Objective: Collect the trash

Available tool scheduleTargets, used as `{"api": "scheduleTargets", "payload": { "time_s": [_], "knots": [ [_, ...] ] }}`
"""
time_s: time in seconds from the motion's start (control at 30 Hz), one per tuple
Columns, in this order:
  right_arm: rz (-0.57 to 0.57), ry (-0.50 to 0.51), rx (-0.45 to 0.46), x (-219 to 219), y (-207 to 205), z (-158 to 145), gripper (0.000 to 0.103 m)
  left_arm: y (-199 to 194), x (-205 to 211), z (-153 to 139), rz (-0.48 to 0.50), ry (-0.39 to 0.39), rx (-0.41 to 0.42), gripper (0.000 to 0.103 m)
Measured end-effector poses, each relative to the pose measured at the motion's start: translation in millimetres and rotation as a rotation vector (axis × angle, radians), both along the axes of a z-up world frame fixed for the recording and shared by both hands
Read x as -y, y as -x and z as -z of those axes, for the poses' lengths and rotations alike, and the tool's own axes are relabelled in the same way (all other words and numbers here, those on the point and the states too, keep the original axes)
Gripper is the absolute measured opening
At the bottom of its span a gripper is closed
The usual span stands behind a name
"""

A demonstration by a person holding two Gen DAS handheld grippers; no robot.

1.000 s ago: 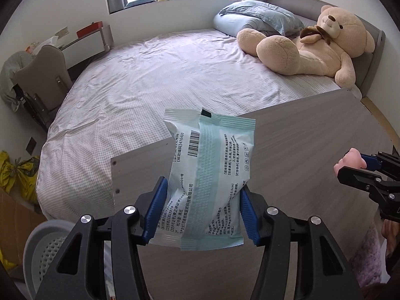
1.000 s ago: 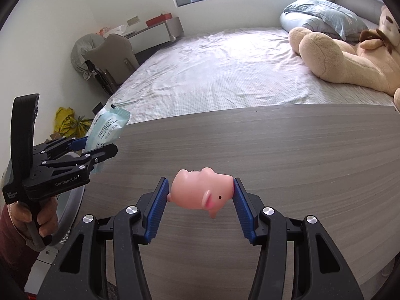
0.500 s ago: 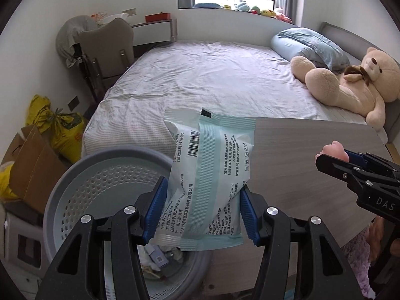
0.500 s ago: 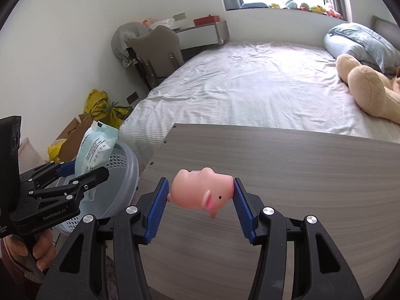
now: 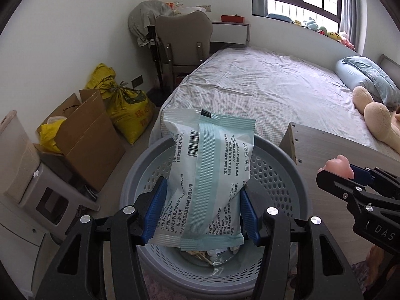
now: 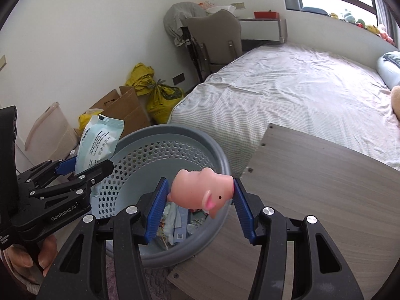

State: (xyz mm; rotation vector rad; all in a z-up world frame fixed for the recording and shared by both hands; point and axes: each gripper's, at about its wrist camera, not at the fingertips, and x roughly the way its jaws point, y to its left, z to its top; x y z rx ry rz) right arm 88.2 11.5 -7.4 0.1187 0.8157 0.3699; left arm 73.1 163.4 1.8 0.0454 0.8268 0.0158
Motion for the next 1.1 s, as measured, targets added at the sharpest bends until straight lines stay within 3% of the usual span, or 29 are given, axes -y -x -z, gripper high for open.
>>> {"api": "scheduleTargets", "payload": {
  "time_s": [0.2, 0.43, 0.57, 1.1],
  "knots": [
    [-0.052, 0.009, -0.024, -30, -13, 9, 0.051, 0, -17, 7, -0.058, 0.02, -0.018, 0.054],
    [-0.069, 0.006, -0.047, -36, -22, 17, 0.052, -3, -20, 16, -0.088, 0.055, -0.052, 0.054],
    [-0.056, -0.001, -0.026, -31, -18, 14, 0.069, -2, -18, 18, -0.09, 0.047, -0.051, 0.067],
    [-0.038, 0.003, -0.018, -25, -11, 12, 0.069, 6, -16, 15, -0.14, 0.028, -0.061, 0.071]
  ]
}}
